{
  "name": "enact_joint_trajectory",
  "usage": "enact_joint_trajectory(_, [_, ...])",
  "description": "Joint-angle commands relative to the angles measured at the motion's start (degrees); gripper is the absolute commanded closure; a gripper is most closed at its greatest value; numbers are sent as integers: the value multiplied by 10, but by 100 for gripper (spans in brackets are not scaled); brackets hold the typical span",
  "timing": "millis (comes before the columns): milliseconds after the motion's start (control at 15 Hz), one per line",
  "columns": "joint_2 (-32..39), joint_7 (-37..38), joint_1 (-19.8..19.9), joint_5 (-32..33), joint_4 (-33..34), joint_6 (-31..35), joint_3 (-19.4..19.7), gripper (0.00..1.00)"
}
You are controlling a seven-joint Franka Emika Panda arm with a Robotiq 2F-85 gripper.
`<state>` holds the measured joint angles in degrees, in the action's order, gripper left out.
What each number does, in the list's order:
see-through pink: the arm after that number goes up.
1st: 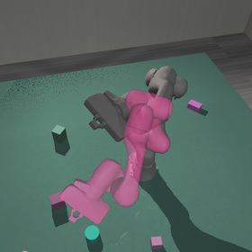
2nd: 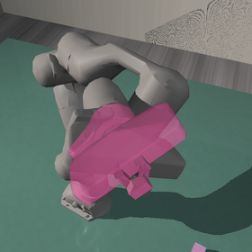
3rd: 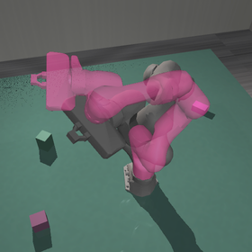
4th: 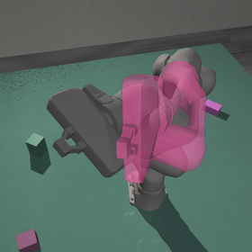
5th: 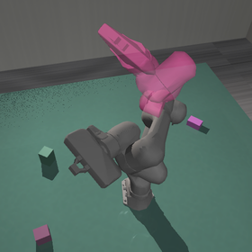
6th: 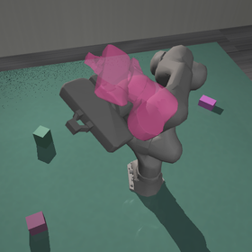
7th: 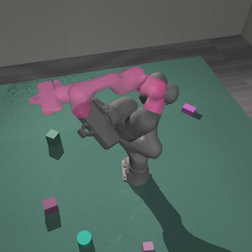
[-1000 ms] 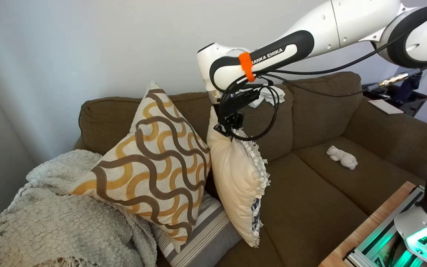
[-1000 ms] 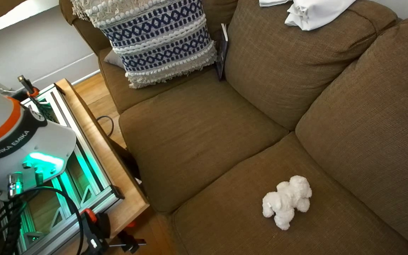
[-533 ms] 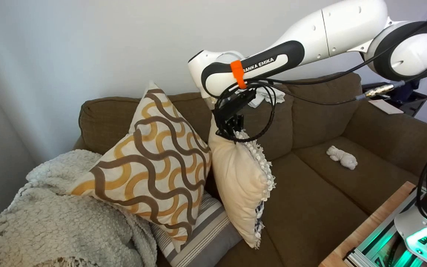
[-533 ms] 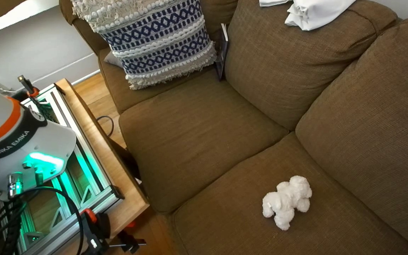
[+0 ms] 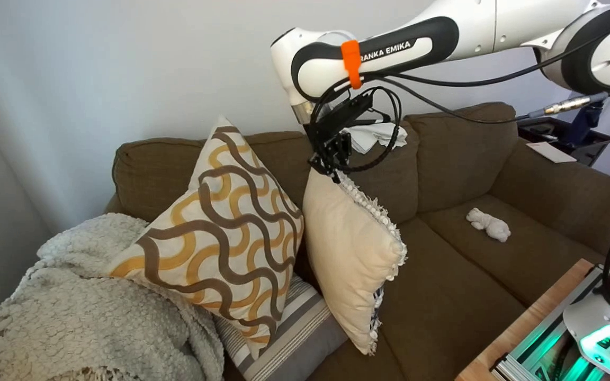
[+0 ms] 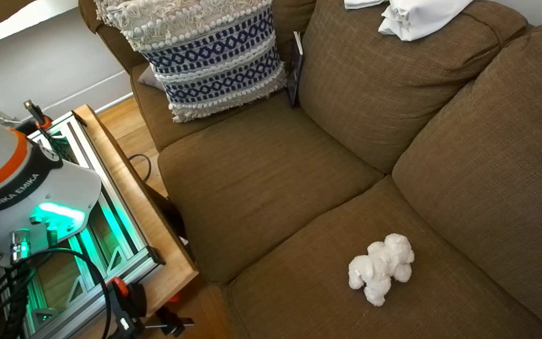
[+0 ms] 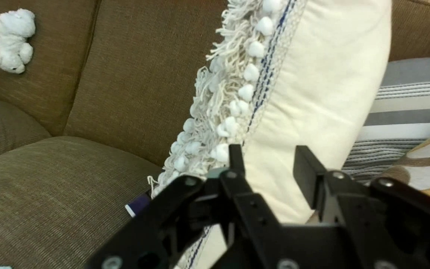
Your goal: Put the blue pillow against the other pillows
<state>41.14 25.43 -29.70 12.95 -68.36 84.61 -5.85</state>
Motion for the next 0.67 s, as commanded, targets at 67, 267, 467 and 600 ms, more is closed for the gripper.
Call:
enact_joint_trajectory(67, [-45,-28,1,0,-10,-27,-6,21])
enact_joint_trajectory(267, [-78,-38,6,-7,-24,-16,-9,1])
enact_joint_trajectory(467, [-126,-16,12,-7,-48,-4,-1,0])
enact_joint_trajectory(600, [-93,-19,5,-1,-6,-14,0,0])
